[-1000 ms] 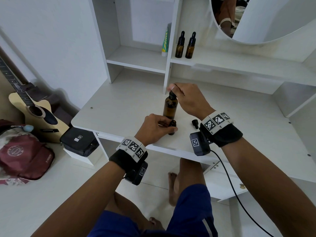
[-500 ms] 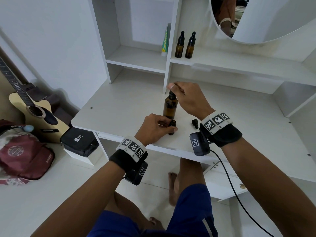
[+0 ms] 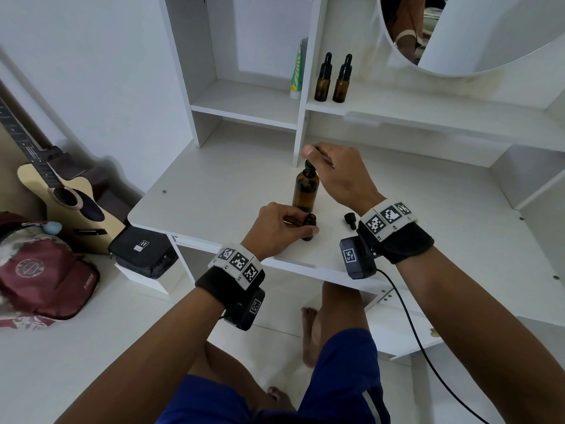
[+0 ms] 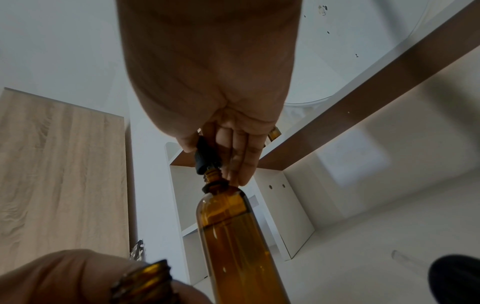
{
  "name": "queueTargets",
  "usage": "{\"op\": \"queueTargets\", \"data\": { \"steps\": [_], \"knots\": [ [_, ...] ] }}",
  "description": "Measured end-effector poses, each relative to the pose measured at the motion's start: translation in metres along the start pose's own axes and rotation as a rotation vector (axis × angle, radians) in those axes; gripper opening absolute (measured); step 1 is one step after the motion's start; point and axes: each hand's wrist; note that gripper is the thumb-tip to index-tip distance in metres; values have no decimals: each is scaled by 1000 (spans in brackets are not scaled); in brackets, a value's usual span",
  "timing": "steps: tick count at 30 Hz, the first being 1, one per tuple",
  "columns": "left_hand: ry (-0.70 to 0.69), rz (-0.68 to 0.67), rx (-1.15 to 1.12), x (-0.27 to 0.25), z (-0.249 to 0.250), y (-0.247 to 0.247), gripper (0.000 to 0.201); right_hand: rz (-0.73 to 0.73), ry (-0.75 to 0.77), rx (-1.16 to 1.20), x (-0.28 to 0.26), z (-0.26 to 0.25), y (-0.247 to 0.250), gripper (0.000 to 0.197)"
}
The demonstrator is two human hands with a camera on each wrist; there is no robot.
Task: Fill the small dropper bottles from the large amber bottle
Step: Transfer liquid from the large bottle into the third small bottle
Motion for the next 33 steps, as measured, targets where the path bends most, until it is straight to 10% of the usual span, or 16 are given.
{"op": "queueTargets", "data": {
  "steps": [33],
  "knots": [
    [-11,6,18,0,-1,0,26,-4,41,-32,-1,2,-2,37]
  ]
}}
Point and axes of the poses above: each hand's wrist, its own x-axis towards the middle knuckle, its own y-axis out of the back of the hand, z = x × y, and after that the axes turned 2 degrees about -y, right-handed
